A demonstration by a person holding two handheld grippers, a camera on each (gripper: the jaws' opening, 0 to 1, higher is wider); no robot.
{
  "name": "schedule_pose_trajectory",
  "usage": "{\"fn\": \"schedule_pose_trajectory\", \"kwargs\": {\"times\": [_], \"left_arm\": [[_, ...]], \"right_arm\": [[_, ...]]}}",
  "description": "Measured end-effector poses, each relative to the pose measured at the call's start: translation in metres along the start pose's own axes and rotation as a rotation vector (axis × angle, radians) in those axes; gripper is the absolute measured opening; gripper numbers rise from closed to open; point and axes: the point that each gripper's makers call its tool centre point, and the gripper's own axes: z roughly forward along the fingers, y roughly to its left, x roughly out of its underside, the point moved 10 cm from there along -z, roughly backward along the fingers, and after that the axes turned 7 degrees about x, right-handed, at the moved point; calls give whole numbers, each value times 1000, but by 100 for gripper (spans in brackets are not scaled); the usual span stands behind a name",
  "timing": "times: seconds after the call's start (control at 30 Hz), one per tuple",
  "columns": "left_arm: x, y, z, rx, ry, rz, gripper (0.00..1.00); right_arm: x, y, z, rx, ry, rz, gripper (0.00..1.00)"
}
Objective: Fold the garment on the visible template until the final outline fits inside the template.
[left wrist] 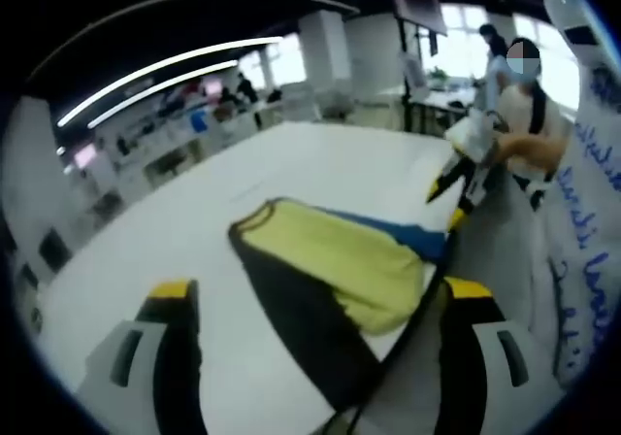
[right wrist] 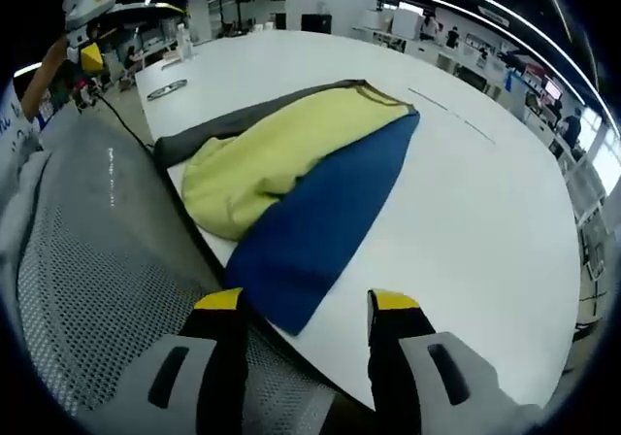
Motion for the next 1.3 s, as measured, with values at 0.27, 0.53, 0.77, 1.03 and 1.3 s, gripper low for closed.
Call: {"fn": "schedule_pose_trajectory", "kwargs": {"times": [0.27, 0.53, 0.77, 1.03, 1.3], "left_arm": [[0, -3, -2, -10, -8, -14, 99], [1, -3, 1, -20, -14, -40, 99], [1, -5, 0, -11, -18, -54, 99], [4, -6, 1, -8, -2, -61, 97], [1, -3, 3, 2, 8, -39, 98]], "right_arm": [[9, 3, 17, -59, 34, 46, 23], [16, -1, 26, -98, 76, 121, 19], [17, -3, 30, -88, 93, 113, 20], [15, -5, 32, -56, 114, 77, 13], [12, -3, 30, -66, 119, 46, 3]]}}
